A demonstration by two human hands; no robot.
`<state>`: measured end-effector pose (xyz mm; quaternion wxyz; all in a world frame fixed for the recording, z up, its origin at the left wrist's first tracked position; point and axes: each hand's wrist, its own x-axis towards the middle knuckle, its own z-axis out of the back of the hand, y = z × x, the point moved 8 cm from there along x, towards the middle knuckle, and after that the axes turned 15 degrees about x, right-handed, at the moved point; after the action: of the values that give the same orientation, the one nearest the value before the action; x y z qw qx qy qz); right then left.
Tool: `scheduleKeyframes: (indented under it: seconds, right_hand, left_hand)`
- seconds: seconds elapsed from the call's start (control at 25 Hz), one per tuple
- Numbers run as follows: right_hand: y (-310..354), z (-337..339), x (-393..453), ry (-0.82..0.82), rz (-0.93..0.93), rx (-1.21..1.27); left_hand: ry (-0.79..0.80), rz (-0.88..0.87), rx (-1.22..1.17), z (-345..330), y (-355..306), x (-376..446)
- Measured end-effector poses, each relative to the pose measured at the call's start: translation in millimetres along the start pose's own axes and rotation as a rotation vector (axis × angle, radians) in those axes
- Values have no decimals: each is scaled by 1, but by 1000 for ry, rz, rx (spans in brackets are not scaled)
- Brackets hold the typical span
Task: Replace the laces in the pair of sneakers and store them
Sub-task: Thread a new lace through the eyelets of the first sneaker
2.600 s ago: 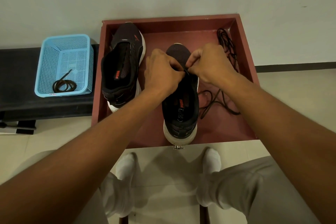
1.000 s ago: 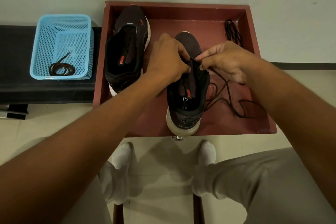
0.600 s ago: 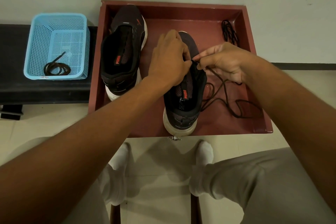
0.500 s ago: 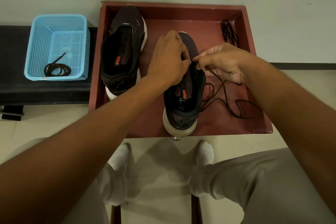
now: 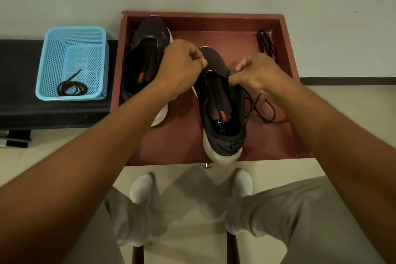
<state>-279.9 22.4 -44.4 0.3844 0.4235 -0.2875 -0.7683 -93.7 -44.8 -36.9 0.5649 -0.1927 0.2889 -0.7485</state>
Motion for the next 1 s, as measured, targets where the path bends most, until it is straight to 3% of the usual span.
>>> scheduleKeyframes:
  seconds: [0.2,0.4,0.56,0.76,0.84,1.0]
  right_hand:
    - [17,-10,-12,-35,123,-208]
    - [15,-8,-8,-75,126,-201]
    - [11,-5,-2,-70,80,-192]
    - [9,-2,-1,-56,15,-142]
    - [9,-4,-1,-26,1,-125]
    - [9,-6,0,-4,24,-136]
  left_hand:
    - [51,4,-170,-11,2,-5]
    - [152,29,-453,-30,-6,-11]
    - [98,-11,-418,-23,-12,-9]
    - [23,76,-597,18,-1,13]
    - [-2,23,-431,27,-1,17]
    - [128,-309,243,-14,-34,-7]
